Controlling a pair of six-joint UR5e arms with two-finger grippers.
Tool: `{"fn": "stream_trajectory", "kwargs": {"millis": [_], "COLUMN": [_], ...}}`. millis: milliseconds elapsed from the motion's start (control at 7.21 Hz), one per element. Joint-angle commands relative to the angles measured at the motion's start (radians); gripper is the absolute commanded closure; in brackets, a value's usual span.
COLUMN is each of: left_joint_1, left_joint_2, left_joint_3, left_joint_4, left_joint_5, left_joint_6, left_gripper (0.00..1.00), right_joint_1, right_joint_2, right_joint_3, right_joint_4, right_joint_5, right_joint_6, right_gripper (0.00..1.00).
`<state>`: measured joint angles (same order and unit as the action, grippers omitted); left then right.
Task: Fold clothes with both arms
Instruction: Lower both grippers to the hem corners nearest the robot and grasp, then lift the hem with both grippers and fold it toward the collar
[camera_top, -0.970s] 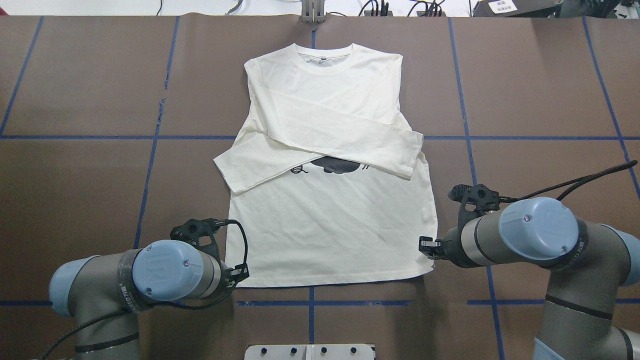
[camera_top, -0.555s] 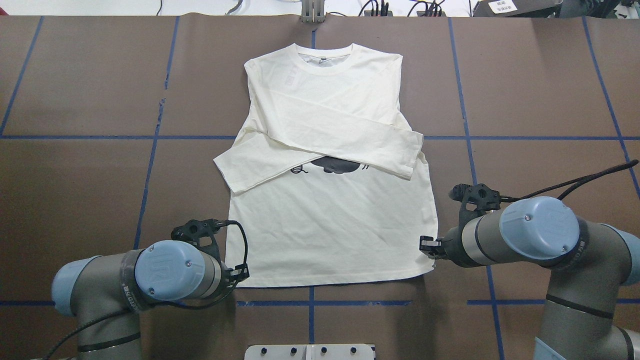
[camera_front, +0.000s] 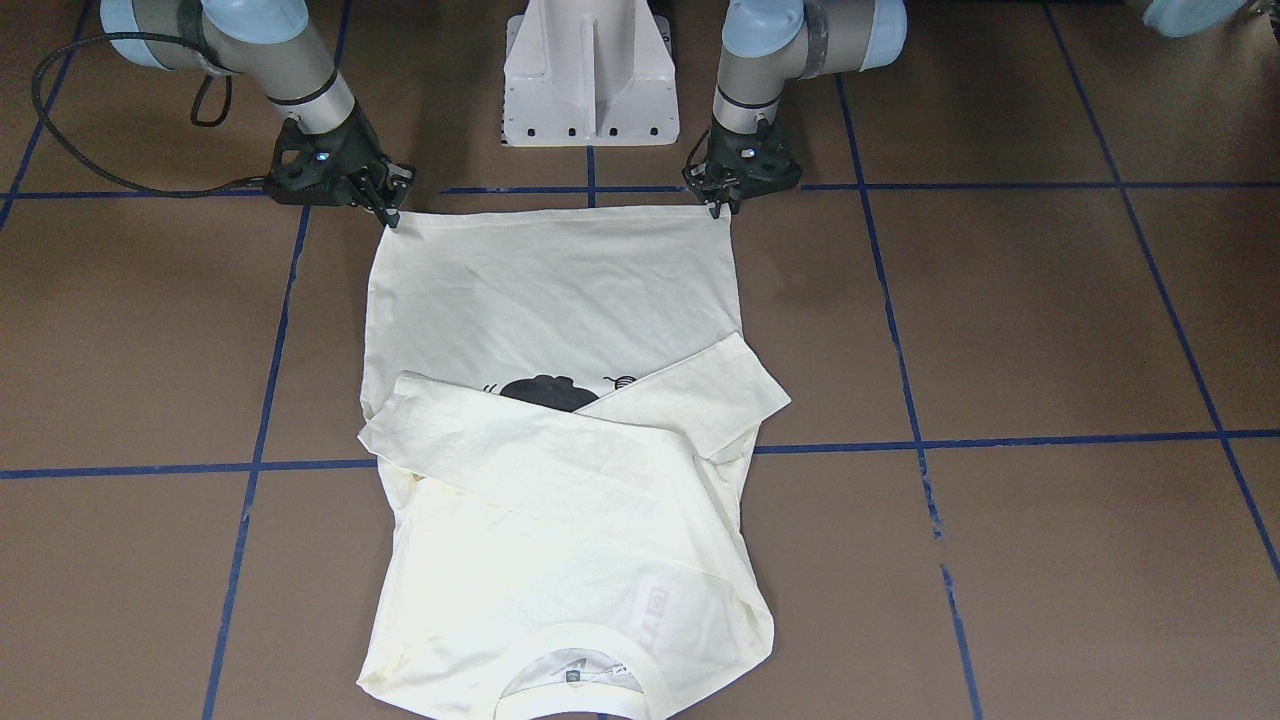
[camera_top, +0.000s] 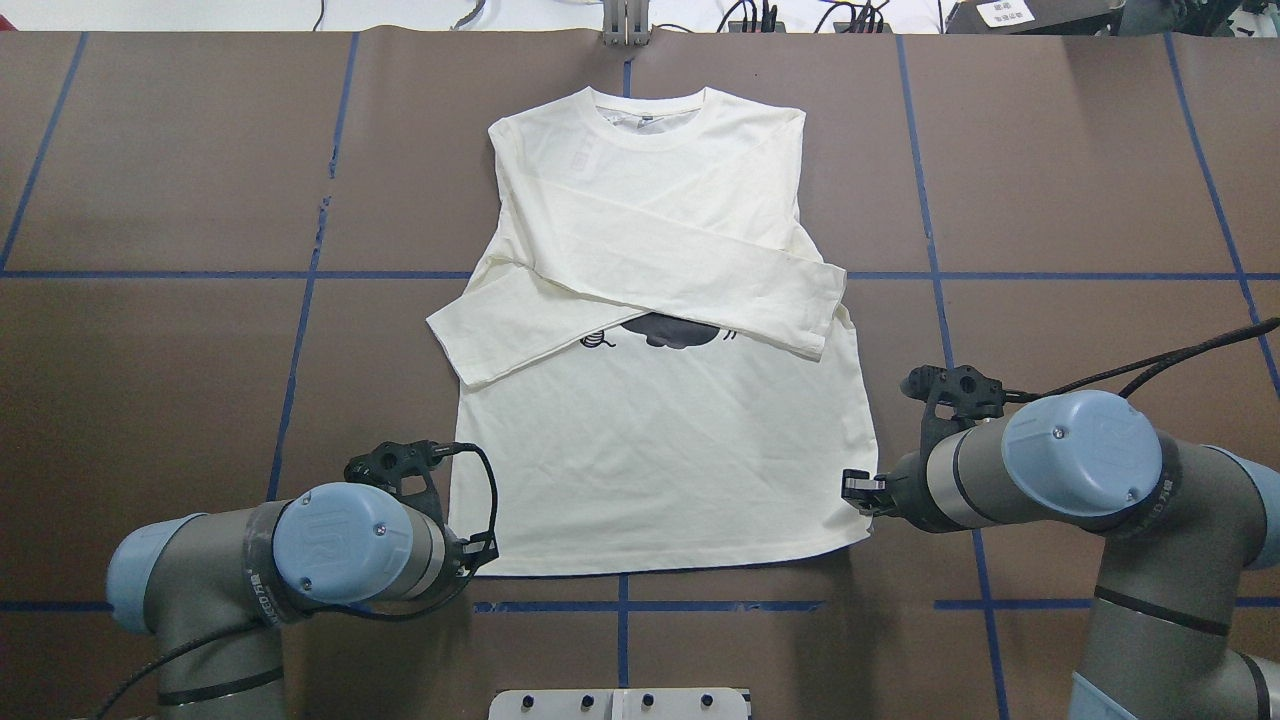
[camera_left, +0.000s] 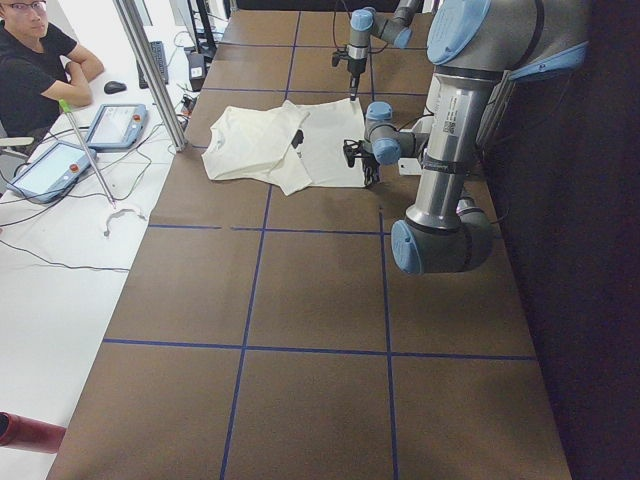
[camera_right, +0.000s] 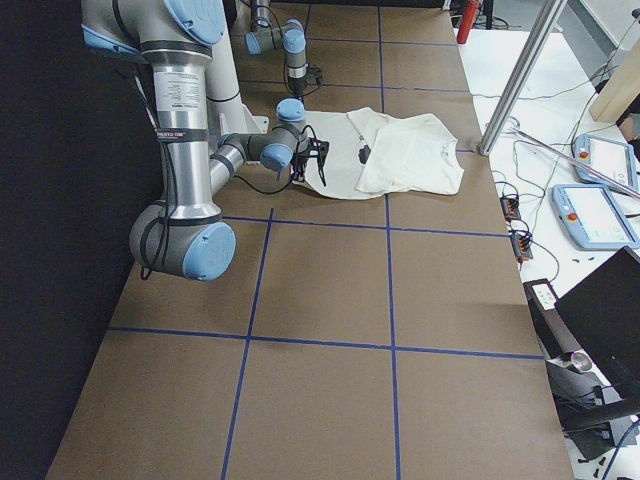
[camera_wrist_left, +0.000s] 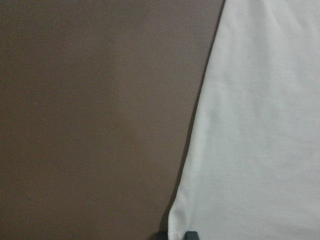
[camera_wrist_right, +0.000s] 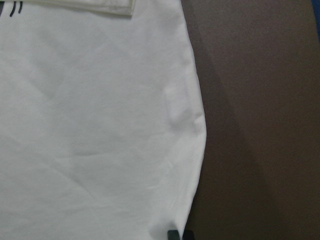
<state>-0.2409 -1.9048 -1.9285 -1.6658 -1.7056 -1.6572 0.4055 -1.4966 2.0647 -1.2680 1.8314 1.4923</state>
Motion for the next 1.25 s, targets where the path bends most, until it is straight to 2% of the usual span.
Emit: {"fn": "stream_trajectory", "kwargs": {"millis": [0,277,555,693,832,1109], "left_joint_1": [0.000,-0.011,0.000,0.009,0.044,0.157], "left_joint_2": [-0.003,0.013,0.020,0.027,0.067,0.125], "left_joint_3": [-0.010,-0.087,-0.170,-0.187,-0.270,-0.480], "left_joint_4": [0.001,0.001,0.056,0.072,0.131,0.239], "left_joint_5": [0.000,-0.002,0.001,0.001,0.001,0.000], "left_joint_6": [-0.001,-0.001,0.001,0.001,0.007,0.005], "left_gripper": [1.00,1.00,1.00,1.00,1.00,1.00], "right_joint_1": [0.002,0.033,0.036,0.036,0.030,0.000], "right_joint_2": [-0.002,-0.020,-0.097,-0.117,-0.154,-0.212], "right_joint_3": [0.000,0.029,0.119,0.153,0.188,0.273], "right_joint_4": [0.001,0.001,0.001,0.001,-0.001,0.036], "right_joint_5": [0.000,0.044,0.058,0.139,0.161,0.296], "right_joint_6": [-0.003,-0.007,-0.004,-0.003,-0.003,-0.001], "right_gripper": [1.00,1.00,1.00,1.00,1.00,1.00]}}
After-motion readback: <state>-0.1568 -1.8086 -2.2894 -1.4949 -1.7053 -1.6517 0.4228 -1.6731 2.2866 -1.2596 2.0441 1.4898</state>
